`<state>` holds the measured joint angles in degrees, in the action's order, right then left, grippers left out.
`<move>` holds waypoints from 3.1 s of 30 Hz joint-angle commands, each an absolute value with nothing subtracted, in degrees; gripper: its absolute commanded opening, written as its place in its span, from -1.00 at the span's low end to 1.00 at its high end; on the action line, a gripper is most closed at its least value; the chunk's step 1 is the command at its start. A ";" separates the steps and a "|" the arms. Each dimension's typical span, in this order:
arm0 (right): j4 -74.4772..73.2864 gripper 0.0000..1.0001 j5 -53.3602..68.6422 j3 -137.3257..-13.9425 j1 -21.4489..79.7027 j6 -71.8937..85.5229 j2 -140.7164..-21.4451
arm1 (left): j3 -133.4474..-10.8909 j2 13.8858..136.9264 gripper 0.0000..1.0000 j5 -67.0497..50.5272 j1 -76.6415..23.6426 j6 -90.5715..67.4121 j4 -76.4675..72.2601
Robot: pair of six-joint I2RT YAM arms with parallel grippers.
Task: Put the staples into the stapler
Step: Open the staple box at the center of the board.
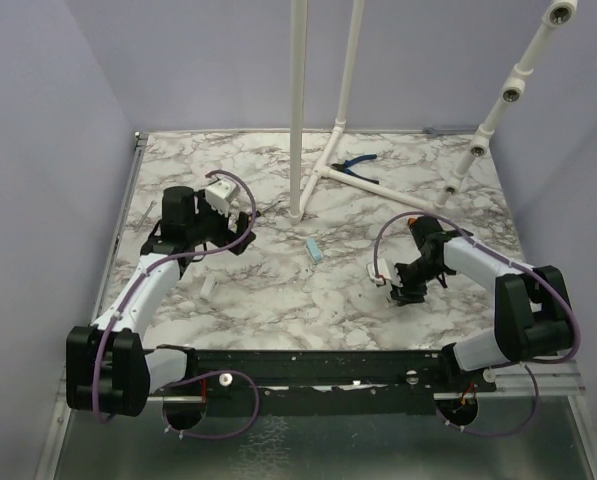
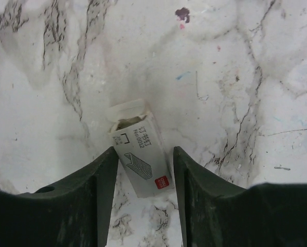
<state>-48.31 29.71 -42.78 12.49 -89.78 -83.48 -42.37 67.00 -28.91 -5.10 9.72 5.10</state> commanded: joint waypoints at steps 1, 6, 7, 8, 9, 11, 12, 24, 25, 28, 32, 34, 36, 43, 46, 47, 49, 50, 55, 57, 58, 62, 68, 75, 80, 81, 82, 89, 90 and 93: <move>-42.52 -0.07 36.47 -41.63 12.85 -78.60 -83.55 | -45.66 68.56 0.92 -38.97 -9.48 16.46 16.51; -33.70 -0.14 39.62 -38.34 13.94 -65.30 -79.47 | -46.24 71.13 0.80 -43.06 -14.97 16.84 20.06; -32.39 -0.14 39.68 -37.95 14.17 -63.27 -78.86 | -46.60 72.12 0.76 -43.67 -16.46 16.38 20.16; -31.50 -0.14 39.88 -37.70 14.37 -61.61 -78.42 | -47.30 73.42 0.72 -44.14 -18.03 15.77 20.21; -30.94 -0.14 39.72 -37.70 14.57 -60.37 -78.25 | -48.14 74.64 0.68 -44.62 -19.83 15.25 20.20; -30.19 -0.13 38.84 -37.98 15.08 -57.91 -78.50 | -50.25 77.69 0.64 -45.07 -23.35 13.90 20.17; -30.21 -0.08 38.21 -38.26 15.11 -57.16 -78.73 | -51.51 79.97 0.63 -44.78 -25.33 12.81 19.87; -36.79 0.38 30.03 -36.96 13.90 -58.62 -74.65 | -54.31 91.74 0.70 -43.84 -36.58 -7.40 1.34; -36.83 0.38 29.68 -36.68 13.51 -58.60 -74.14 | -53.79 92.21 0.70 -43.81 -36.97 -9.66 -1.26; -37.29 0.36 28.59 -36.03 12.39 -59.60 -72.87 | -52.37 94.10 0.66 -42.67 -38.39 -15.58 -8.79; -37.67 0.31 27.19 -35.33 11.76 -60.95 -72.72 | -51.86 97.04 0.58 -39.69 -41.34 -20.65 -14.34; -37.16 0.28 27.30 -34.80 11.62 -61.13 -72.98 | -51.33 98.49 0.51 -38.65 -42.50 -23.94 -17.38; -36.18 0.26 27.54 -34.48 11.60 -60.98 -73.25 | -51.08 100.12 0.42 -38.11 -43.50 -27.57 -20.19; -33.76 0.12 28.06 -33.31 11.51 -60.57 -73.59 | -51.89 107.41 0.20 -37.88 -47.30 -37.61 -28.38; -32.97 0.02 28.49 -32.73 11.51 -60.30 -73.44 | -52.72 110.26 0.18 -37.61 -48.41 -40.38 -31.19; -32.77 -0.03 28.73 -32.58 11.51 -60.24 -73.33 | -52.89 111.00 0.17 -37.47 -48.65 -41.17 -31.91; -32.09 -0.12 29.15 -32.23 11.49 -60.02 -72.99 | -53.10 112.92 0.14 -37.36 -48.85 -42.87 -34.20; -31.65 -0.17 29.38 -32.03 11.47 -59.96 -72.77 | -53.15 113.40 0.10 -37.42 -48.90 -43.81 -35.27; -29.74 -0.35 31.29 -30.79 11.51 -60.30 -71.28 | -52.73 116.92 0.08 -37.27 -49.14 -48.56 -41.41; -29.60 -0.38 31.84 -30.68 11.54 -60.56 -70.89 | -52.44 118.08 0.11 -37.43 -49.21 -50.40 -44.06; -29.58 -0.40 32.28 -30.67 11.53 -60.80 -70.70 | -52.35 118.58 0.11 -37.44 -49.16 -51.00 -45.05; -29.51 -0.45 33.23 -30.60 11.51 -61.24 -70.09 | -52.31 120.32 0.11 -37.36 -49.34 -52.77 -47.87; -29.84 -0.46 34.50 -30.67 11.49 -61.58 -69.44 | -53.07 122.67 -0.03 -37.79 -49.79 -54.69 -51.00; -30.44 -0.46 34.83 -30.50 11.49 -62.03 -69.50 | -53.10 124.43 -0.22 -37.68 -49.96 -55.42 -53.69; -30.74 -0.47 34.96 -30.50 11.51 -62.20 -69.69 | -53.72 126.12 -0.33 -37.58 -50.03 -56.61 -54.98; -30.90 -0.47 34.99 -30.58 11.51 -62.22 -69.70 | -53.97 126.39 -0.37 -37.56 -50.01 -56.84 -55.21; -31.00 -0.47 35.05 -30.59 11.45 -62.23 -69.76 | -54.23 126.65 -0.39 -37.61 -50.05 -56.98 -55.46; -31.08 -0.47 34.86 -30.85 11.50 -62.31 -70.39 | -55.18 127.85 -0.59 -37.59 -50.18 -58.19 -56.59; -31.07 -0.47 34.87 -30.81 11.49 -62.31 -70.52 | -55.19 127.95 -0.62 -37.54 -50.17 -58.26 -56.64; -31.23 -0.47 34.58 -31.06 11.49 -62.11 -71.11 | -55.28 128.31 -0.80 -37.53 -50.18 -58.54 -56.69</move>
<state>-30.94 33.28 -31.27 11.86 -61.56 -70.26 -54.28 126.74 -38.13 -49.65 -58.26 -55.07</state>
